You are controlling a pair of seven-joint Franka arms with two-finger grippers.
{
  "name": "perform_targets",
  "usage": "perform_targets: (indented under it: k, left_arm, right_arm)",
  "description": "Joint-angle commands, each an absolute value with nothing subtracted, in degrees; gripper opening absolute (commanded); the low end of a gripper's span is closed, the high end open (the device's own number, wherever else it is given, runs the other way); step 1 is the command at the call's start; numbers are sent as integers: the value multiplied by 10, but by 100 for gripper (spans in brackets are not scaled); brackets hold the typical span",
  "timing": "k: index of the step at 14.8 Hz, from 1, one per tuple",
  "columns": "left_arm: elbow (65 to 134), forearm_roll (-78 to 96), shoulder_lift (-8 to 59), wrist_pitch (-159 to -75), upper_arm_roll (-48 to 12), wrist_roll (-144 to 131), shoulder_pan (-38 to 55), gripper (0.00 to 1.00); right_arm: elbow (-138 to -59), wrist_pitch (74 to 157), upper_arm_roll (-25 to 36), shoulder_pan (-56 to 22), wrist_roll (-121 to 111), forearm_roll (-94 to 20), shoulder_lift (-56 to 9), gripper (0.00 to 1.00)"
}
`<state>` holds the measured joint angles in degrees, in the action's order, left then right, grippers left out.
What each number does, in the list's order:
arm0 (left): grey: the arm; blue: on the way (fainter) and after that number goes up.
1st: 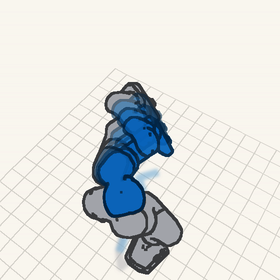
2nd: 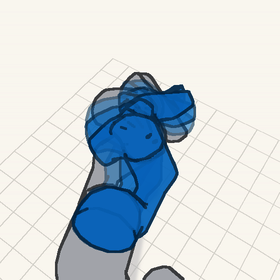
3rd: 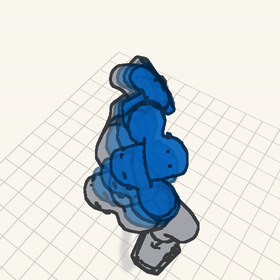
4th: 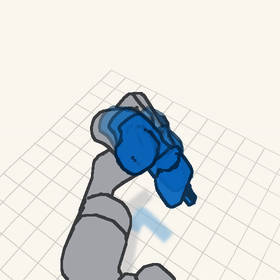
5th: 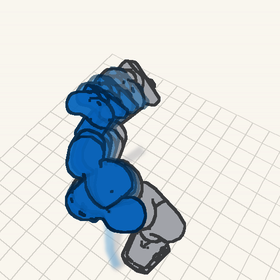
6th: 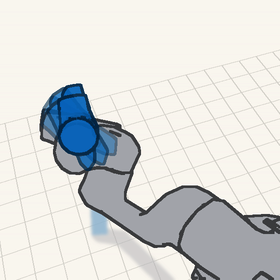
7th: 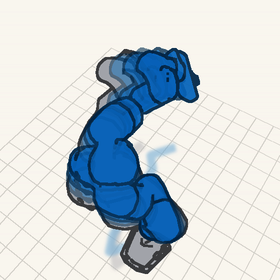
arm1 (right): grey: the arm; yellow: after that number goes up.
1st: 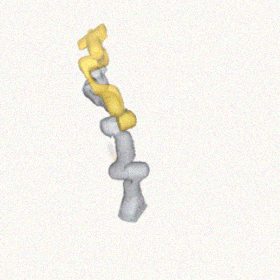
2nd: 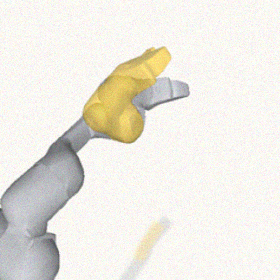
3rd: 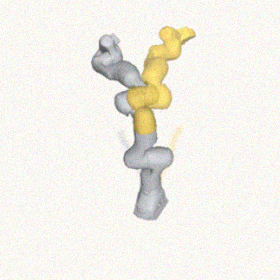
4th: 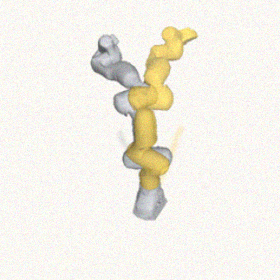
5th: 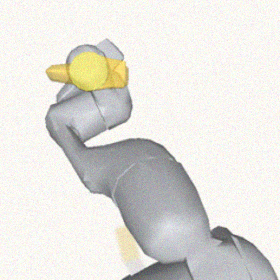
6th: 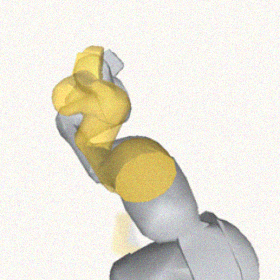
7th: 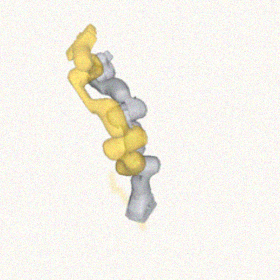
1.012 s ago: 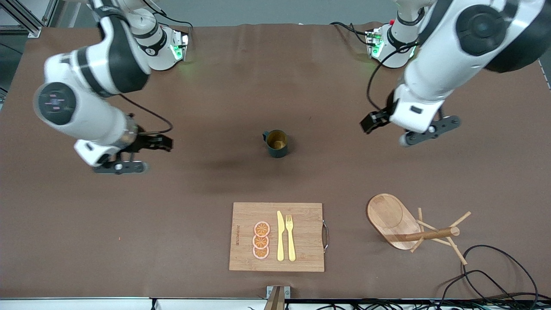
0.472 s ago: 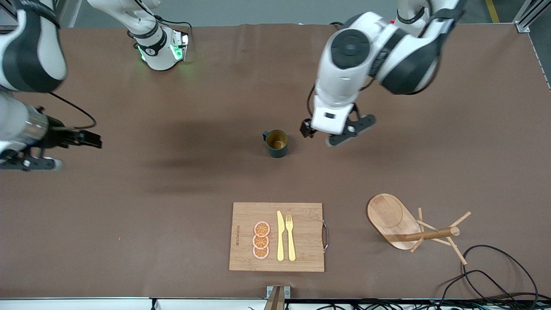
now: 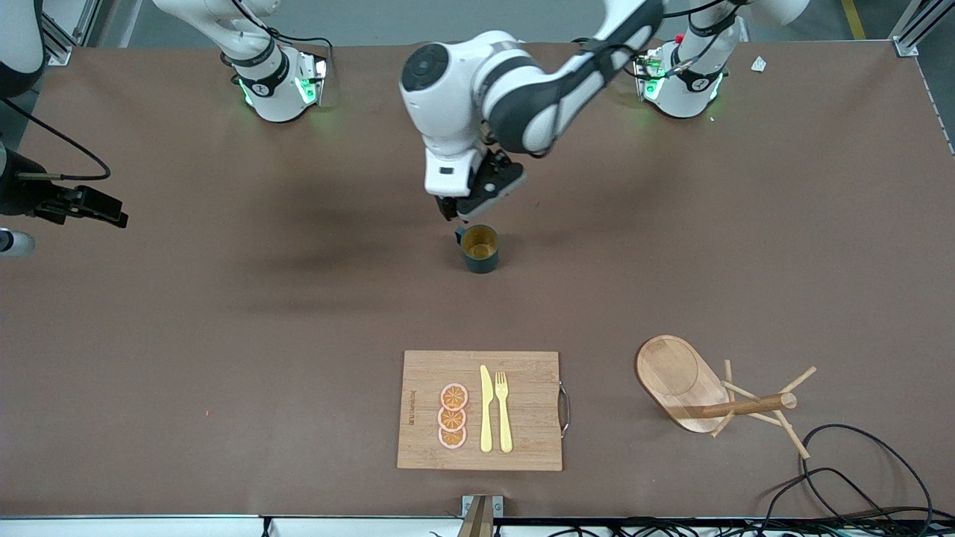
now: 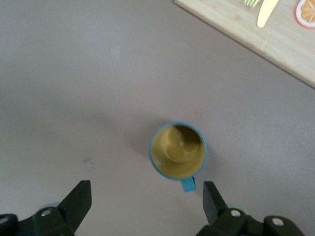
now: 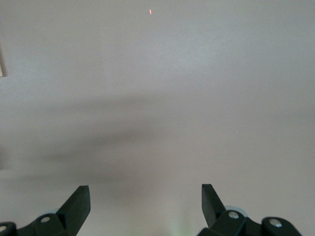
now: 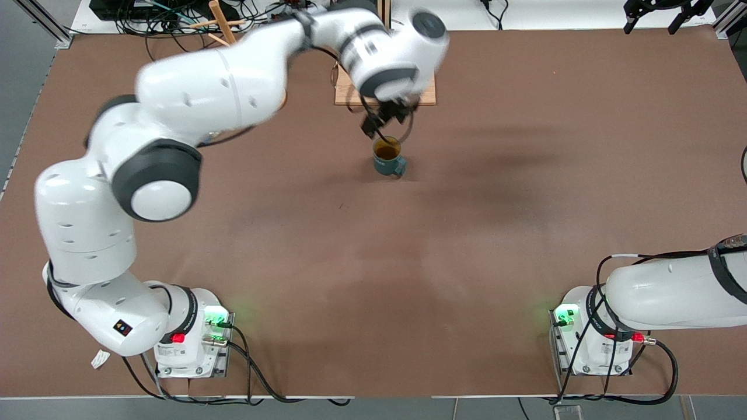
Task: Pass cup and hang on rack
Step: 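Lower the left gripper onto the mug handle and close it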
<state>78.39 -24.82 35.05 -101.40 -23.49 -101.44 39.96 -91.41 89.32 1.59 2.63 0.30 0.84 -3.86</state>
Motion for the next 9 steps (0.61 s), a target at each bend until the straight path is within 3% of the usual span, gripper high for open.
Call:
perform_targets:
  k: [1,9]
  left_arm:
    - [753,-311,387,-1018,-209,-1091,466,100]
    - [718,-357,509,-1085,38,-1251,706,99]
  right_arm:
    - [-913,895,6,39,-1,11,-39,100]
    - [-906,892,7,57,-3,13,-67,100]
